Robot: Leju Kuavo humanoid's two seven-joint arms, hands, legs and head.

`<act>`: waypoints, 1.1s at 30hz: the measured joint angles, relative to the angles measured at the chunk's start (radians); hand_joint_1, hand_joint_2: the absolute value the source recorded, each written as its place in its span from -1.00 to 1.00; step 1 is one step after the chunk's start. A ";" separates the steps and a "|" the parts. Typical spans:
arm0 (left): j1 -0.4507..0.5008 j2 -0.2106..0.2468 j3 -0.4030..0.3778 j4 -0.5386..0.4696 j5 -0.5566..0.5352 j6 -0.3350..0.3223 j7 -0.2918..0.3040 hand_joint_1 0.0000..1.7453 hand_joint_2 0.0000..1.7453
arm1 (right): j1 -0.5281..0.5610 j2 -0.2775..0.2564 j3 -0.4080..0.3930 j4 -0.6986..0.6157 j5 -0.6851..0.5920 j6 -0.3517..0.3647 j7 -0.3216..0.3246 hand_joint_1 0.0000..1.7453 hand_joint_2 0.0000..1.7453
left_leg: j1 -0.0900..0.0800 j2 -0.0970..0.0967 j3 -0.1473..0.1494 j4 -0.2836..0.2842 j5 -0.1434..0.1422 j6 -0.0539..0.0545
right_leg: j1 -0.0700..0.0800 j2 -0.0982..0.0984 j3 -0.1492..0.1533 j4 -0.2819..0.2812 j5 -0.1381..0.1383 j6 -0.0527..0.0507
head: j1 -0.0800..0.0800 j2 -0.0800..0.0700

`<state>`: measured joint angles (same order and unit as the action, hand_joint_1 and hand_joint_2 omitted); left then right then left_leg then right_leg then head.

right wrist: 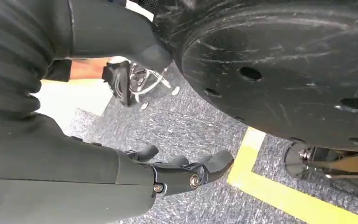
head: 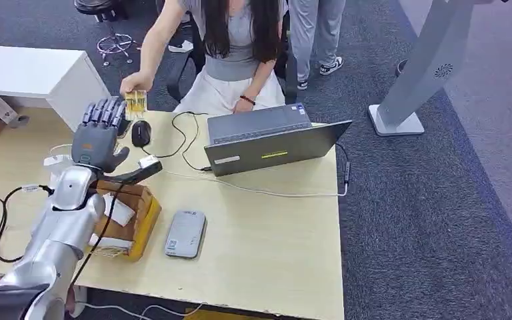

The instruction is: Pass the card to the sensor for recognition and then transmit it.

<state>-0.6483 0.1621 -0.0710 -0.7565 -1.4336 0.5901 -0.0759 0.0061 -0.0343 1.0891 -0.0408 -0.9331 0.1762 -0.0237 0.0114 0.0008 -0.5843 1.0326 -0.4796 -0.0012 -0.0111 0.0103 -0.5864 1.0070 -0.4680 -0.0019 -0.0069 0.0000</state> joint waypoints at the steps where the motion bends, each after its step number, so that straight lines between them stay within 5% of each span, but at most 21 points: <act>1: -0.004 -0.007 -0.006 0.002 0.000 -0.001 0.002 -1.00 1.00 | 0.000 0.000 0.001 -0.001 0.000 -0.002 0.000 -1.00 1.00 | 0.000 0.000 0.000 0.000 0.000 0.000 | 0.000 0.000 0.000 0.000 0.000 0.000 | 0.000 0.000; 24: -0.008 -0.049 -0.030 0.023 0.020 0.003 -0.008 -1.00 1.00 | 0.000 -0.001 0.006 -0.005 0.002 -0.007 0.003 -1.00 1.00 | 0.000 0.000 0.000 0.000 0.000 0.000 | 0.000 0.000 0.000 0.000 0.000 0.000 | 0.000 0.000; 25: -0.008 -0.050 -0.031 0.024 0.022 0.003 -0.009 1.00 1.00 | 0.000 -0.001 0.006 -0.005 0.002 -0.007 0.003 -1.00 1.00 | 0.000 0.000 -0.001 0.000 0.000 0.000 | 0.000 -0.001 0.000 0.000 0.000 0.000 | 0.000 0.000; 33: 0.001 -0.061 -0.033 0.037 0.037 0.006 -0.022 1.00 1.00 | 0.000 -0.001 0.008 -0.009 0.003 -0.007 0.003 -1.00 1.00 | 0.000 0.000 -0.001 0.000 0.000 0.000 | 0.000 -0.001 0.000 0.000 0.000 0.000 | 0.000 0.000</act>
<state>-0.6475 0.1015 -0.1038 -0.7191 -1.3962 0.5959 -0.0984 0.0064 -0.0355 1.0975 -0.0496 -0.9300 0.1690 -0.0206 0.0115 0.0004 -0.5849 1.0325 -0.4797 -0.0011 -0.0111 0.0098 -0.5868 1.0071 -0.4682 -0.0019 -0.0069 0.0000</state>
